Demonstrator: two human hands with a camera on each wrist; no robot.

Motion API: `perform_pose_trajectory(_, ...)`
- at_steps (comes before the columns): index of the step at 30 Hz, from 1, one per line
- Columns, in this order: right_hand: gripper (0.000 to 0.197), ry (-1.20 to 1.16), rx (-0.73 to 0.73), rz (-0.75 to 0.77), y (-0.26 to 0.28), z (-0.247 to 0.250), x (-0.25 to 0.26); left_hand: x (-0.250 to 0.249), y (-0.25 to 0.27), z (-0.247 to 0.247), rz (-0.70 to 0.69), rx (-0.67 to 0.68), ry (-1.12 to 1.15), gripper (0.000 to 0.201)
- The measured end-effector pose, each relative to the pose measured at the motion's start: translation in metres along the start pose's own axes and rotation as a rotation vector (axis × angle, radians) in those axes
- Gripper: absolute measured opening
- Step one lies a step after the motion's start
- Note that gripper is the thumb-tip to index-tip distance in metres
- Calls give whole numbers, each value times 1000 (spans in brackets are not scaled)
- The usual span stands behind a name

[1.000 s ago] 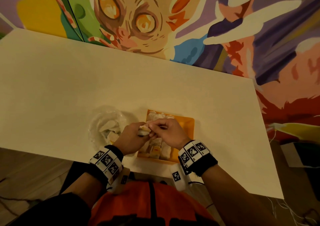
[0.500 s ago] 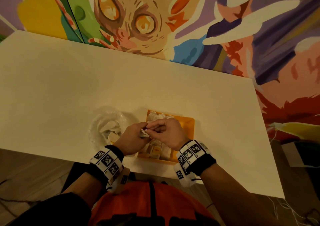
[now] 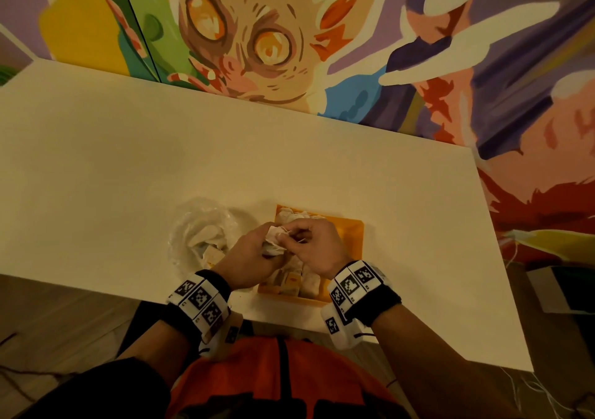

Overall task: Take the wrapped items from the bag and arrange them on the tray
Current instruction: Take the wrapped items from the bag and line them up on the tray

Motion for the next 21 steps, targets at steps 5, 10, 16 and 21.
perform_pose_trajectory(5,7,-102,-76,-6,2,9,2,-3,4,-4,54,43,304,27)
perform_pose_trajectory(10,8,-191,-153,-7,3,21,5,9,4,-10,228,68,694,29)
perform_pose_trajectory(16,8,-189,-216,70,8,30,17,5,1,-20,286,132,917,50)
perform_pose_trajectory(21,8,-248,-242,47,5,27,16,-2,-5,-26,245,135,995,54)
Point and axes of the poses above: each hand's wrist, its own y-axis away from the middle knuckle, its own z-axis out of the back of the hand, x = y × z, the point moved 9 cm from there along -y, towards the middle knuckle, and after that the axes turned 1 degree about x, right-handed, at the moved point
